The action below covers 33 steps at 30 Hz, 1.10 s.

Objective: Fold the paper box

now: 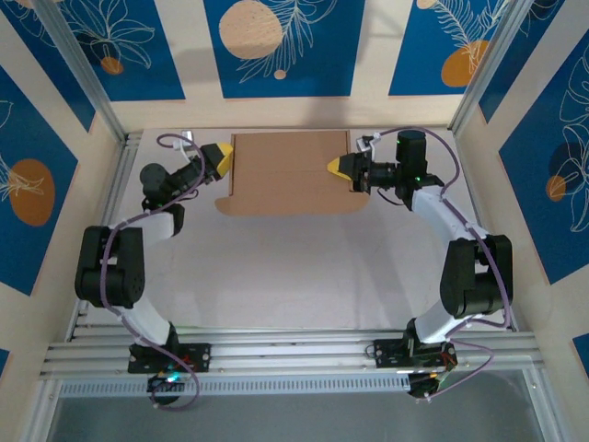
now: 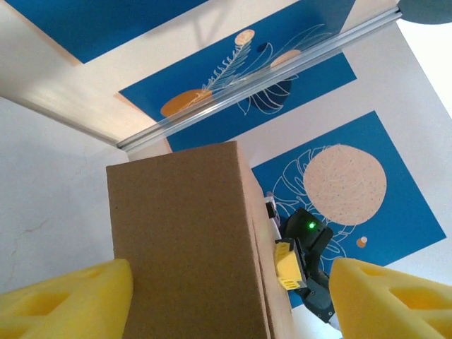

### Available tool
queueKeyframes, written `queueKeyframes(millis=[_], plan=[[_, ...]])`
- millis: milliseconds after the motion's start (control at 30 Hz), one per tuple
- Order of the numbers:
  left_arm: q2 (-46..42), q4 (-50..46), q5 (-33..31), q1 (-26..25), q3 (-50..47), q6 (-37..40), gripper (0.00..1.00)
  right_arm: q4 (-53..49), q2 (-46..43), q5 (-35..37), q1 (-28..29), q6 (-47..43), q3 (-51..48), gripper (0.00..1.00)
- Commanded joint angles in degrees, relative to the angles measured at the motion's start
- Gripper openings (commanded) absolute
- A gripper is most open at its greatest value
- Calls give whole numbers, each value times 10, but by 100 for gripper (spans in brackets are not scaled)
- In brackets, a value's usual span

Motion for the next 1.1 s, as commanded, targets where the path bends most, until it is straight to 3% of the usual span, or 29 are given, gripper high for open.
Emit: queueKeyframes(millis=[0,200,467,633,800,933,1067], plan=[[-4,43,33,-16,-11,-11,71,-18,9,-11,6,-15,26,14],[-24,-11,33,-37,-34,35,65,-27,11,1,11,-14,35,14],[-27,10,33,-68,-41,14,57,-64,16,21,29,-28,62,14],[-8,82,30,-74,-50,-46,58,-94,14,33,35,-43,77,13],[0,93,29,-80,-63,-48,69,-118,15,41,36,-55,86,13],[-22,18,33,-83,-62,6,71,-147,11,53,36,-74,97,13],[-84,-199,29,-84,-45,154,68,-153,9,45,33,-77,105,13]])
